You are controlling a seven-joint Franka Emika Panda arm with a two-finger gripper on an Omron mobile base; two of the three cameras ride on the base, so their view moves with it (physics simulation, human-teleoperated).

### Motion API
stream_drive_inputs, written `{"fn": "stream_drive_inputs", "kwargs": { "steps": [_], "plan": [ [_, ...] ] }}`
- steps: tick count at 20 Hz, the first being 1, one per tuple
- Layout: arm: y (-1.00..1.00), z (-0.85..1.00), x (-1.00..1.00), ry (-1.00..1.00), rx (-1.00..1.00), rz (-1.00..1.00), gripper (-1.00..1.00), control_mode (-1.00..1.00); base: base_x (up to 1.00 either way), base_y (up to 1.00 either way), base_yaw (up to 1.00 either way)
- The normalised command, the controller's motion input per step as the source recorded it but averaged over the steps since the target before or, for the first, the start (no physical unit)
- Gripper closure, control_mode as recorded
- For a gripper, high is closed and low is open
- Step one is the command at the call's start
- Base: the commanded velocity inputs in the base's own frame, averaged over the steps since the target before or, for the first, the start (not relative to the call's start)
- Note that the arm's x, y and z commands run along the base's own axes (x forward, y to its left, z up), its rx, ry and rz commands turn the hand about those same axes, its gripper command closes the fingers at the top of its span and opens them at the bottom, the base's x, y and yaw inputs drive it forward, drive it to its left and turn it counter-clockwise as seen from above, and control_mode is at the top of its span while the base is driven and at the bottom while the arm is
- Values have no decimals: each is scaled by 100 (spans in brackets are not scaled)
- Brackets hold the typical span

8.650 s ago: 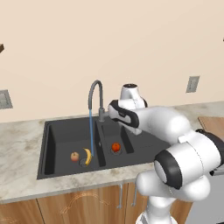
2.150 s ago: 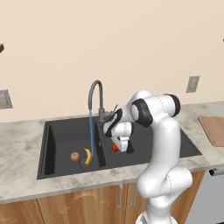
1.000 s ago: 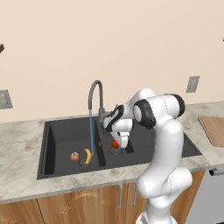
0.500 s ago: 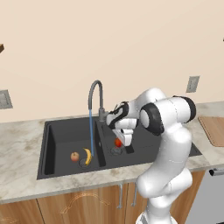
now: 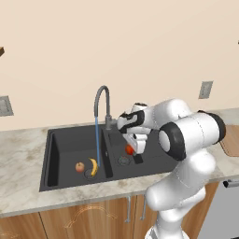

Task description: Pick the peach, apple, banana from the sink and place them on the cutting board to airdry. Then turn off the sink faucet.

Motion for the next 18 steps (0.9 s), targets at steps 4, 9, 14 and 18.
{"fn": "stream_drive_inputs", "kwargs": {
  "steps": [4,9,14,18],
  "plan": [
    [-3,55,-38,0,2,0,100,-100,0,0,0],
    [-7,52,-48,0,1,0,100,-100,0,0,0],
    [-25,48,-50,0,0,0,100,-100,0,0,0],
    [-33,55,-51,0,0,0,100,-100,0,0,0]
  ]
}}
